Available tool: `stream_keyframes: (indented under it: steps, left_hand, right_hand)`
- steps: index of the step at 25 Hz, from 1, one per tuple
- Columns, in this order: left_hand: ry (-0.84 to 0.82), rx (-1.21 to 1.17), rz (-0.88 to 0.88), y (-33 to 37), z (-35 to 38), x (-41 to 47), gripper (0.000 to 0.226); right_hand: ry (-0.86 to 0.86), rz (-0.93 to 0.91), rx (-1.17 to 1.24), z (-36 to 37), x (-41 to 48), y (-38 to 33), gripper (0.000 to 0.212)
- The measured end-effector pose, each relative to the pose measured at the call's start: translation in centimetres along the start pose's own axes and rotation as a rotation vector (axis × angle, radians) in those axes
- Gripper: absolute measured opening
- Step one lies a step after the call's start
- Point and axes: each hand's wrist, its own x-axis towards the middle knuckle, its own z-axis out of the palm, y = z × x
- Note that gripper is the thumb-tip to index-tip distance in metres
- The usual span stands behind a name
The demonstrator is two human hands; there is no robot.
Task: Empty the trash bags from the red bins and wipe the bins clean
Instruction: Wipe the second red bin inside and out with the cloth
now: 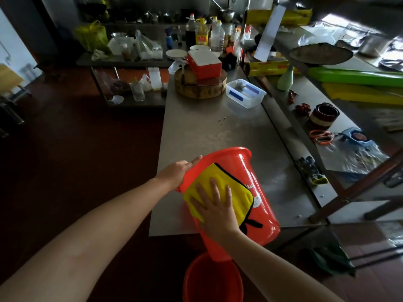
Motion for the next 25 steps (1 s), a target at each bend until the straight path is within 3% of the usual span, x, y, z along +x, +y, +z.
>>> stream_keyframes:
  steps: [3, 5, 7, 10, 14, 19, 22, 25]
  left_hand:
    - [-0.001, -0.012, -0.015, -0.5, 0.3, -0.1, 0.061]
    - [-0.001, -0.079, -0.048, -0.5, 0.4, -0.2, 0.047]
    - [0.010, -0.160, -0.096, -0.1, 0.2, -0.2, 0.049]
    - [0.029, -0.169, -0.111, 0.0, 0.3, -0.4, 0.065]
    - [0.036, -0.129, -0.085, 0.5, 0.4, -0.7, 0.048]
    - [0.064, 0.054, -0.057, 1.0, 0.7, -0.6, 0.084]
    - [0.072, 0.054, -0.052, 1.2, 0.9, -0.3, 0.086]
    - [0.070, 0.070, -0.050, 1.1, 1.1, -0.1, 0.083]
  right_hand:
    - [-0.029, -0.015, -0.039, 0.1, 0.2, -0.1, 0.078]
    - [0.029, -0.004, 0.030, 0.0, -0.1, 0.7, 0.075]
    - [0.097, 0.037, 0.115, 0.3, -0.4, 2.4, 0.074]
    - [0.126, 0.147, 0.259, 0.7, -0.7, 6.0, 0.076]
    - [0.049, 0.361, 0.534, 2.0, -1.7, 11.1, 0.074]
    - [-0.008, 0.582, 1.010, 3.3, -3.1, 15.1, 0.077]
    - [-0.021, 0.575, 0.932, 2.8, -3.4, 14.5, 0.069]
    - [0.000, 0.452, 0.633, 1.8, -3.5, 11.5, 0.069]
